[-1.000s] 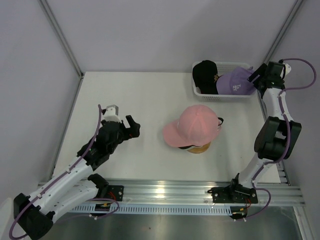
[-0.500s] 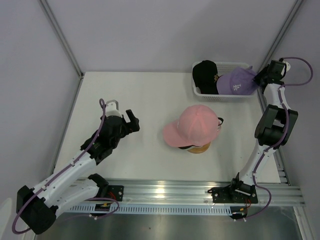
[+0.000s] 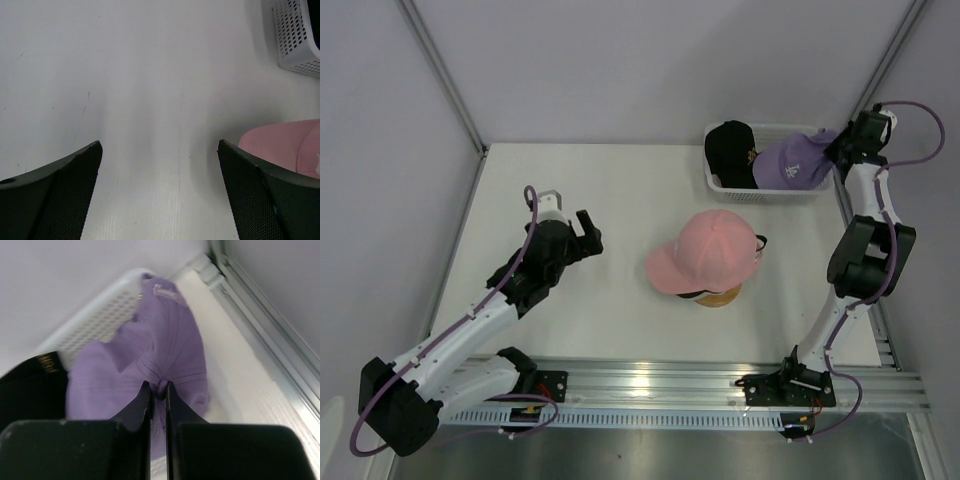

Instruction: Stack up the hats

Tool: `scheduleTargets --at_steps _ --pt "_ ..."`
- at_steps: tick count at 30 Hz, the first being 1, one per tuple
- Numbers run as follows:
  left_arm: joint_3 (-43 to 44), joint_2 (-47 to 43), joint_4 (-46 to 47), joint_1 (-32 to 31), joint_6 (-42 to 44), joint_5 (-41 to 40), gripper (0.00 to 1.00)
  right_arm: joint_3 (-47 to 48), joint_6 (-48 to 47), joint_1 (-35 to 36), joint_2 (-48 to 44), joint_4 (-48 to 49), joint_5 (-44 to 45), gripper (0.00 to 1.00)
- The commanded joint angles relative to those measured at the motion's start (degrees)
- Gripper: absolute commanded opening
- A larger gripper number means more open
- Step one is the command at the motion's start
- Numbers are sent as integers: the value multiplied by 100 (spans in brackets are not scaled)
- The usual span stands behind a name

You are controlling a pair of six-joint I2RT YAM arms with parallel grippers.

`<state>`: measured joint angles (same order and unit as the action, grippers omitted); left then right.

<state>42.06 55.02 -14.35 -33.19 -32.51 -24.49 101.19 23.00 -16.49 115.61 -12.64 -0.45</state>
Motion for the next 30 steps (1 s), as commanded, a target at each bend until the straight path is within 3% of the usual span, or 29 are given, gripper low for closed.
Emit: scheduleTargets --at_steps 1,10,12,15,22,26,30 --pt "65 -246 -67 41 -97 181 100 261 -322 540 -1355 245 79 0" --pt "-208 -844 467 49 69 901 100 332 -130 1595 -3121 140 755 0" --pt "-146 -731 652 41 43 1086 99 201 -138 2245 -3412 96 1289 0" --pt "-49 -528 1415 41 17 1683 99 -370 194 2938 -4027 253 1696 0" --pt "-268 42 4306 32 -448 3116 100 -1513 2092 3670 -5030 -203 2708 0" --pt "-611 393 5746 -117 -940 3231 99 -2268 2972 3898 -5452 -151 2734 0" --pt "-629 930 6495 -372 -1099 3266 100 -2227 3324 4198 -5453 -502 2980 0"
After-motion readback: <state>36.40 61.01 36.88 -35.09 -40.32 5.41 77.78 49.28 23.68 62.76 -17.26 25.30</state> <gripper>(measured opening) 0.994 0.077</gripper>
